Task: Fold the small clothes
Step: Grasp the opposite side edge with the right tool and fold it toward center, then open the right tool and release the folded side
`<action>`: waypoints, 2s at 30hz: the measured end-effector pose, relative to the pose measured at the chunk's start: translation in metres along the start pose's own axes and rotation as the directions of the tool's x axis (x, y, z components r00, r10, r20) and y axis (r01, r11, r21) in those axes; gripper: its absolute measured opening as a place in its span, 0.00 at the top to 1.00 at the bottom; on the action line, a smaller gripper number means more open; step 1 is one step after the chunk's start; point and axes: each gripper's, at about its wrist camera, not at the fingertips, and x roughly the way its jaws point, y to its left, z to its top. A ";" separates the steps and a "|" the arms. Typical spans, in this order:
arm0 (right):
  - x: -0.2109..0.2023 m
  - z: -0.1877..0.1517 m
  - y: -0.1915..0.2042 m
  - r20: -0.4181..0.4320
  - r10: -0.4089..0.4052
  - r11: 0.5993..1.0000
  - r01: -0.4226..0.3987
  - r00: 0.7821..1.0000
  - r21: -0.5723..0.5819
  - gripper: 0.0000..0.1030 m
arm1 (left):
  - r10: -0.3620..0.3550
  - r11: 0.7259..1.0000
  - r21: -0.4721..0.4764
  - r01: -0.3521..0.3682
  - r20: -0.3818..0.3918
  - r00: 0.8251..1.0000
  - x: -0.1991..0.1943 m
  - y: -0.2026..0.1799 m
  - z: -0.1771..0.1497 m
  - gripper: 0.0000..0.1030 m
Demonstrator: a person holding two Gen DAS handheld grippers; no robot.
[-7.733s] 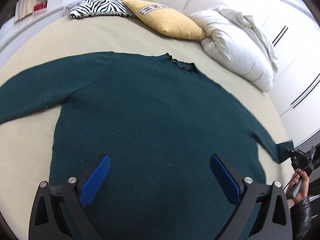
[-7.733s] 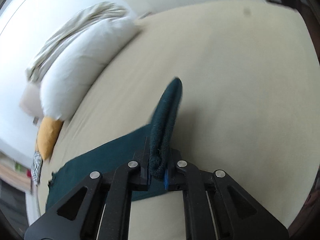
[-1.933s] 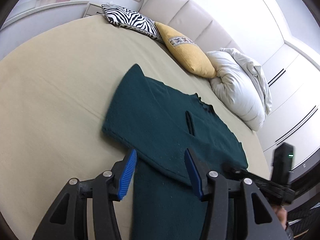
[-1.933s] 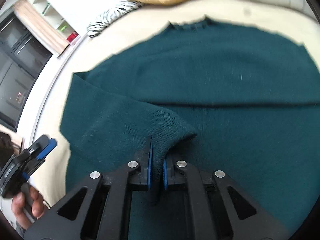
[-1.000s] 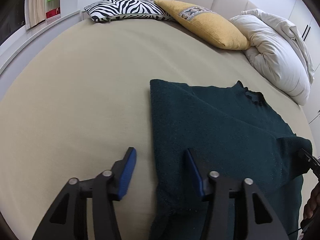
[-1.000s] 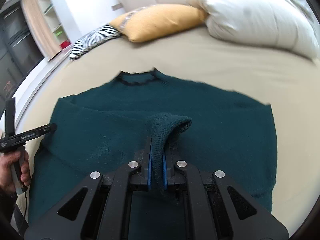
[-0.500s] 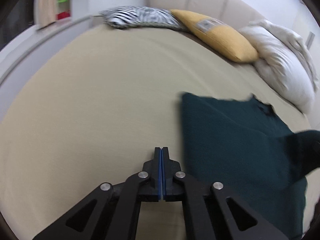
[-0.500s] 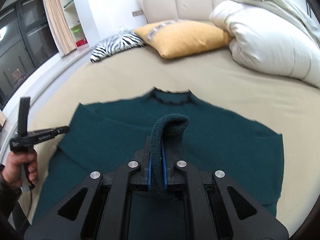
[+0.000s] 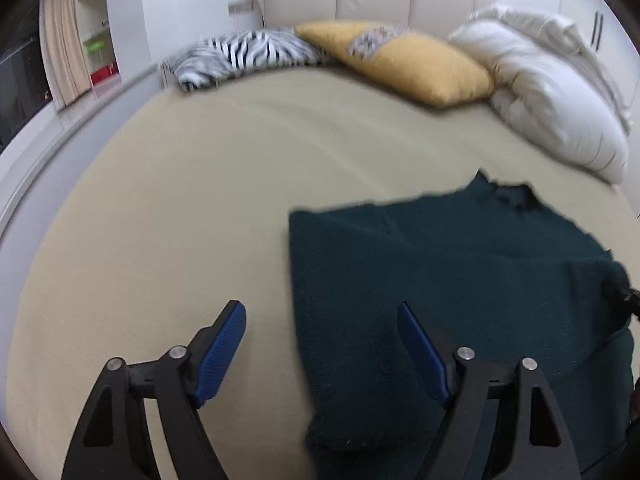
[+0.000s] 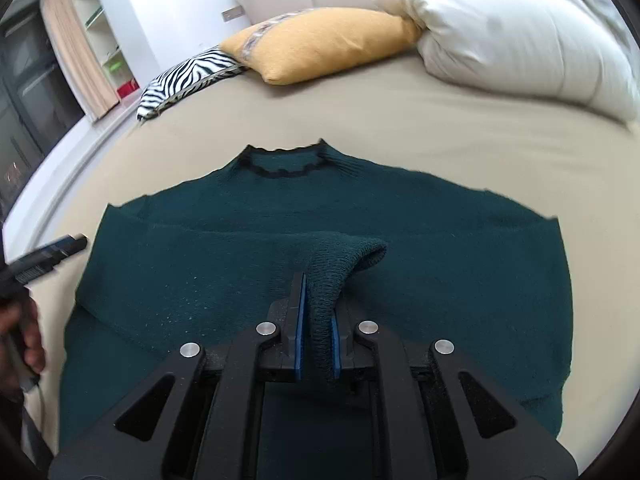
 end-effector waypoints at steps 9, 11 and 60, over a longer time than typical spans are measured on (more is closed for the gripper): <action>0.031 -0.008 -0.047 -0.067 0.046 0.990 -0.036 0.997 0.137 0.81 | -0.020 0.998 -0.057 0.020 -0.011 1.000 0.020 0.006 -0.002 0.82; 0.040 -0.009 -0.052 -0.087 0.046 0.985 -0.030 0.995 0.167 0.86 | -0.022 0.998 -0.058 0.022 -0.005 1.000 0.020 0.007 -0.002 0.86; 0.022 -0.046 -0.055 0.020 0.280 0.915 -0.273 0.960 0.298 0.83 | -0.188 0.979 -0.072 0.190 0.035 0.982 0.014 0.003 -0.031 0.91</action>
